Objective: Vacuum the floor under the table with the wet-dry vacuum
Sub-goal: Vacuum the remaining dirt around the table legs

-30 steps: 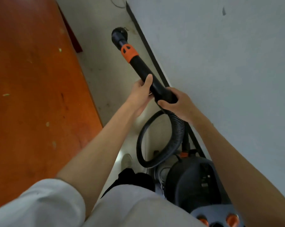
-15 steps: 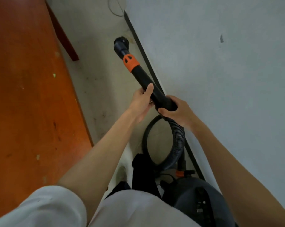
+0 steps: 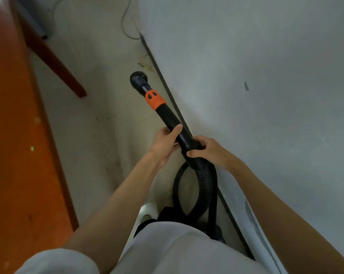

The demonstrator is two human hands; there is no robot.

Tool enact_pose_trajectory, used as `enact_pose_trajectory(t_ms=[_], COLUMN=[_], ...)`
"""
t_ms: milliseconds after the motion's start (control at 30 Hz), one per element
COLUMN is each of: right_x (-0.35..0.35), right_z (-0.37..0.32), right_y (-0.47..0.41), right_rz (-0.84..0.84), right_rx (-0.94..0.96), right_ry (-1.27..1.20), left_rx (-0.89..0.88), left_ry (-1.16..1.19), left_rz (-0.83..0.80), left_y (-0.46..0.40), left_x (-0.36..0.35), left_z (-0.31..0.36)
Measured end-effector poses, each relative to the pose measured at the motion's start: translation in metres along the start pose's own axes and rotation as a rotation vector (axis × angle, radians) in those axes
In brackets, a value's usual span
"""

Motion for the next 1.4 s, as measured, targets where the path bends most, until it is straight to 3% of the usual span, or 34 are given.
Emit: enact_pose_trajectory(t_ms=[267,433,600,800,1033,1233,1400], right_x=[0.050,0.059,0.042,-0.025,-0.152,-0.225,-0.237], right_z=[0.036,0.043,0.040,0.024,-0.001,-0.045,-0.090], right_y=[0.015,0.028,0.047,0.077,0.104,0.101,0.078], right_rz=[0.123,0.239,0.548,0.767,1.070,1.469,1.814], right_rx=[-0.112,-0.213,-0.342,-0.456,-0.635,-0.726,-0.784], right_ry=[-0.133,-0.181,-0.357,-0.539,-0.930,-1.160,-1.307], left_rx=[0.030,0.018,0.093,0.151,0.200,0.271,0.272], left_ry=[-0.133,-0.448,-0.769,-0.998,-1.340,-1.508,-1.565], left_rz=[-0.208,-0.531,-0.833,-1.059,-1.495,-1.787,-2.032], left_y=[-0.028,-0.048,-0.071,-0.048,0.005,0.049,0.062], left_x=[-0.050,-0.087,-0.105,-0.076,-0.057,-0.033,-0.036], left_z=[0.008,0.012,0.020,0.019,-0.010,-0.018,-0.008])
Point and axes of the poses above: each hand's wrist, its own y-axis away from the middle knuckle, its own x-axis out of the back of the hand, z = x × y, the point moved 2 cm from there along -y, towards the middle knuckle
